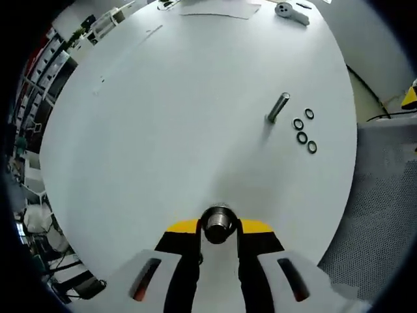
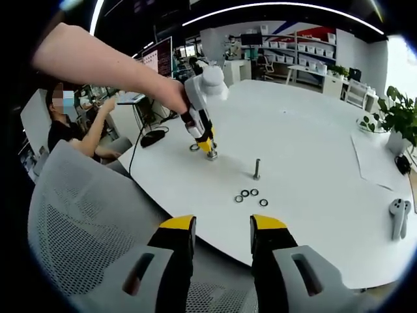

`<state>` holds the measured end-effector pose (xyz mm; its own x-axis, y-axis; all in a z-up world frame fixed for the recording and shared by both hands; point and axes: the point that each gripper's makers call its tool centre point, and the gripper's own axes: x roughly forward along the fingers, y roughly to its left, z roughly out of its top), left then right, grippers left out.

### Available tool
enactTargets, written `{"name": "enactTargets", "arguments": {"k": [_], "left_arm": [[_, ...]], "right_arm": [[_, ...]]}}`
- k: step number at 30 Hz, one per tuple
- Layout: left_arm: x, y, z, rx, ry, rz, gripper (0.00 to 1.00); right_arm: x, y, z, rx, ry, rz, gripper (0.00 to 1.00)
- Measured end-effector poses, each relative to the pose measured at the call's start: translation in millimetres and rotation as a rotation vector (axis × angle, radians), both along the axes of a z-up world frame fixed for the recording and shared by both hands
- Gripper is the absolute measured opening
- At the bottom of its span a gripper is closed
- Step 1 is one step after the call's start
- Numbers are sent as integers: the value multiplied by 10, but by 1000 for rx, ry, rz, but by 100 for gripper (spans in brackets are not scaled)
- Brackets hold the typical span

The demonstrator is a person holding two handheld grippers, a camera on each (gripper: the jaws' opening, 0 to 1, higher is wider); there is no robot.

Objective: Place the washer onto the threaded stud by aligning its center hole with the stud, sliding it down to the base, and recovering from edge contact or off-axis alignment until the washer reaches the visible bottom stop.

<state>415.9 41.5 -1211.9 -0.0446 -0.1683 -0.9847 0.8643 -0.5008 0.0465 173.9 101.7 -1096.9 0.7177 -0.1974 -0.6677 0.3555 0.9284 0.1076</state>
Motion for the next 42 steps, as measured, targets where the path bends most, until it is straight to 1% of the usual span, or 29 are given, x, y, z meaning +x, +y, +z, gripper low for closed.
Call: {"name": "enactTargets", "arguments": {"k": [3, 8, 11, 12, 14, 16, 20, 23, 26, 28, 29, 31, 35, 39, 42], "left_arm": [[-27, 15, -73, 4, -5, 0, 19], [-4, 25, -178, 8, -3, 18, 19], [-14, 27, -152, 6, -2, 18, 19], [-18, 3, -148, -1, 7, 32, 19], [-15, 22, -157, -5, 17, 46, 20], [-33, 31, -172, -14, 24, 43, 21], [-14, 64, -167, -34, 16, 38, 21], [-20, 46, -156, -51, 32, 53, 23], [37, 62, -146, -68, 38, 73, 25], [51, 77, -108, -96, 33, 80, 28], [43, 97, -92, -99, 36, 82, 28], [87, 141, -100, -93, 43, 106, 28], [206, 185, -114, -91, 37, 133, 28], [259, 257, -114, -87, 43, 181, 28], [335, 311, -132, -85, 49, 222, 28]], "right_arm": [[4, 2, -9, -1, 5, 2, 35], [4, 1, -20, -1, 9, 1, 35], [7, 6, -20, -1, 11, 0, 35], [7, 6, -19, 0, 11, 0, 35], [2, 7, -16, 0, 11, -1, 35], [1, 12, -15, 0, 11, 0, 35], [10, 9, -22, 1, 15, 3, 35], [8, 20, -27, 2, 18, 10, 35], [9, 23, -28, 2, 17, 13, 35], [7, 23, -31, 2, 18, 14, 35], [6, 24, -33, 2, 19, 14, 35], [5, 23, -31, 1, 18, 15, 35], [3, 28, -28, 1, 16, 16, 35], [9, 34, -19, 0, 11, 17, 35], [16, 37, -23, -1, 13, 20, 35]]}}
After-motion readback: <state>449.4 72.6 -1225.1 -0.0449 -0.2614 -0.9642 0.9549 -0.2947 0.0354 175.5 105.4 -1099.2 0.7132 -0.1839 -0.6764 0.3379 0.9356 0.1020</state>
